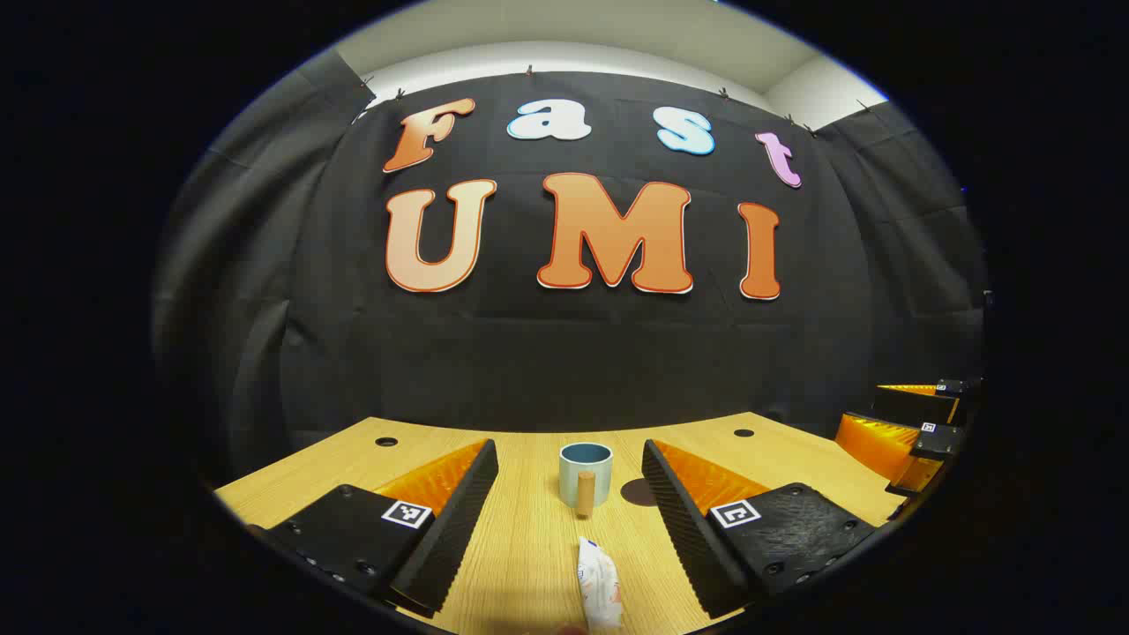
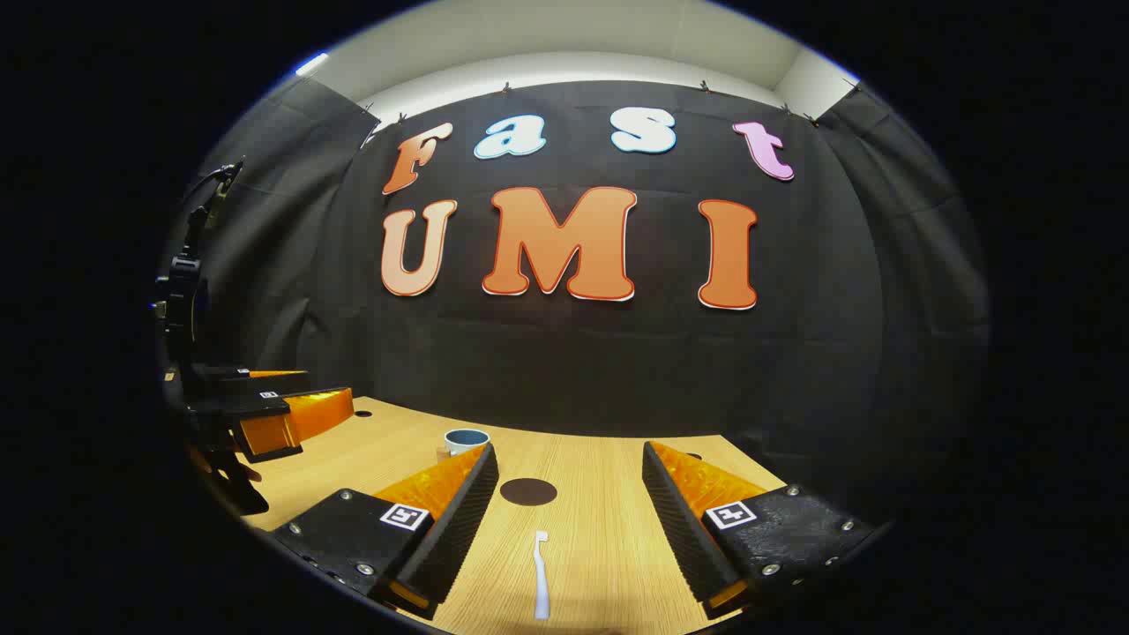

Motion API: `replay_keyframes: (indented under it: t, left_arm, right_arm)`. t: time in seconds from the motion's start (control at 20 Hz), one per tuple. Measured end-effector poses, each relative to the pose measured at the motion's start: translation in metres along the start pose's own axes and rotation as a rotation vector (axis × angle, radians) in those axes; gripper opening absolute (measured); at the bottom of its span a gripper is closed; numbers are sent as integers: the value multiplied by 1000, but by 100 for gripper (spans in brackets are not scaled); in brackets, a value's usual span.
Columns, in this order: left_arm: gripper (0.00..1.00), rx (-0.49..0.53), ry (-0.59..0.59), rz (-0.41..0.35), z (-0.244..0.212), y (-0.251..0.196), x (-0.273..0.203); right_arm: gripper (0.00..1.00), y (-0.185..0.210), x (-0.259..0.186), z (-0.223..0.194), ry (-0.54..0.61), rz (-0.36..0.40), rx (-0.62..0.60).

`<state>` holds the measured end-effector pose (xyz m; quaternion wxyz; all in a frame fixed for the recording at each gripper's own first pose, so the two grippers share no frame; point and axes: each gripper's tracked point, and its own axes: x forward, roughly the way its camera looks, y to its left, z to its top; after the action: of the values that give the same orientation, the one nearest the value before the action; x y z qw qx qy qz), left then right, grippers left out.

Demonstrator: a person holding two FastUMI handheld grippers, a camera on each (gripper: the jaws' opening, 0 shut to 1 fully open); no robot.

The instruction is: Put the toothbrush and toothpaste on the desktop into the cup, then pick up the cup and place it on the coaster on the desktop.

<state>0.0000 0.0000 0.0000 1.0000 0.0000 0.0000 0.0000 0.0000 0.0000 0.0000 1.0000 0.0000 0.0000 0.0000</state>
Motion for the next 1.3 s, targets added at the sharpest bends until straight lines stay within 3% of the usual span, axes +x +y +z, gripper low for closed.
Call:
replay_keyframes:
  t: [0.75, 1.05, 1.3]
  left_arm:
    - [99, 22, 15, -6, 0, -4, 2]
    - [99, 26, 98, -41, -7, -9, 14]
    - [99, 43, 268, -70, -35, -10, 33]
  right_arm:
    - [98, 0, 3, -5, 44, 24, -2]
    - [98, -1, 15, -19, 162, 61, -13]
    - [97, 15, 17, -49, 334, 151, 0]
